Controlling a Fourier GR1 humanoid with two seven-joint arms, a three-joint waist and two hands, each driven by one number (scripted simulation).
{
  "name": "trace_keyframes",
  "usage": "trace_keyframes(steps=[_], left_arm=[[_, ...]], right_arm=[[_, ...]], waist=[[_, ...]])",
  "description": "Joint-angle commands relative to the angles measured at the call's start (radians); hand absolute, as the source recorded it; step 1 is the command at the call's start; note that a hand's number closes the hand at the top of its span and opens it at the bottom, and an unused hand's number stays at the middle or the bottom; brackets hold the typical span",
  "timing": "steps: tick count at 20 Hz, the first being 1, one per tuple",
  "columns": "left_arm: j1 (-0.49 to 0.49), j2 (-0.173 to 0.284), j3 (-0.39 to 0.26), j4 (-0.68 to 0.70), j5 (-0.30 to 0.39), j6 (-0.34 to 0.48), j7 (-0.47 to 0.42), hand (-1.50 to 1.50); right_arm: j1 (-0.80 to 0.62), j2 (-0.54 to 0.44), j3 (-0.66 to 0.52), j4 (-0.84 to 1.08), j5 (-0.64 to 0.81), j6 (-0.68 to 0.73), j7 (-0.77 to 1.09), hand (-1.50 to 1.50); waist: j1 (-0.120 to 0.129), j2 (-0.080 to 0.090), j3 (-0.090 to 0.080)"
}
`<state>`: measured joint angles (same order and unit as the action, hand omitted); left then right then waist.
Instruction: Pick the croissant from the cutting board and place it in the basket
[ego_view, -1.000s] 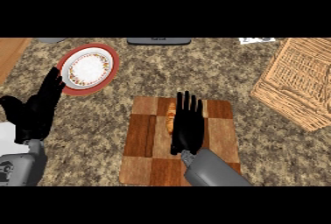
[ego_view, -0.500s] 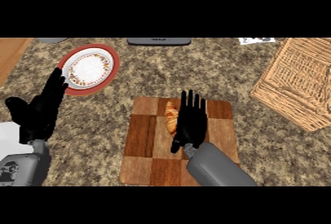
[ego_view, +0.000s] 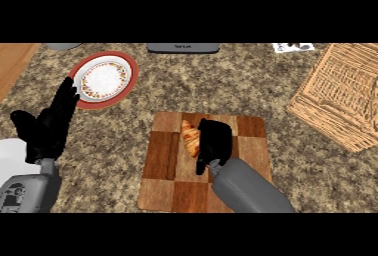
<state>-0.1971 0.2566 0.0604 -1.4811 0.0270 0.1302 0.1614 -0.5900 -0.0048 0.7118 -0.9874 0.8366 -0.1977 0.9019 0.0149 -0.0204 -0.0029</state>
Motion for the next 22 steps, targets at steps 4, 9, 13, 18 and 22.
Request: trace_keyframes(steps=[4,9,13,18,22], left_arm=[[0.028,-0.022,-0.007,-0.025,-0.009,0.002,0.011,0.0],[-0.008,-0.004,0.015,0.008,0.0,-0.022,-0.018,0.0],[-0.036,0.017,0.035,0.033,0.0,-0.022,0.002,0.0],[-0.027,0.008,0.039,0.032,0.011,-0.031,-0.004,0.0],[-0.029,0.021,0.053,0.032,0.012,-0.037,-0.002,0.0]], right_arm=[[0.057,0.004,0.078,0.082,0.006,-0.053,-0.054,1.5],[0.146,0.004,0.031,0.08,-0.086,-0.203,-0.202,1.5],[0.218,-0.008,-0.129,0.034,-0.297,-0.236,-0.469,1.5],[0.258,0.003,-0.214,0.018,-0.435,-0.378,-0.726,1.5],[0.285,0.004,-0.21,-0.115,-0.545,-0.45,-0.852,1.5]], waist=[[-0.004,0.021,0.003],[-0.001,0.026,0.004],[-0.007,0.038,0.007],[-0.003,0.03,0.005],[-0.009,0.024,0.004]])
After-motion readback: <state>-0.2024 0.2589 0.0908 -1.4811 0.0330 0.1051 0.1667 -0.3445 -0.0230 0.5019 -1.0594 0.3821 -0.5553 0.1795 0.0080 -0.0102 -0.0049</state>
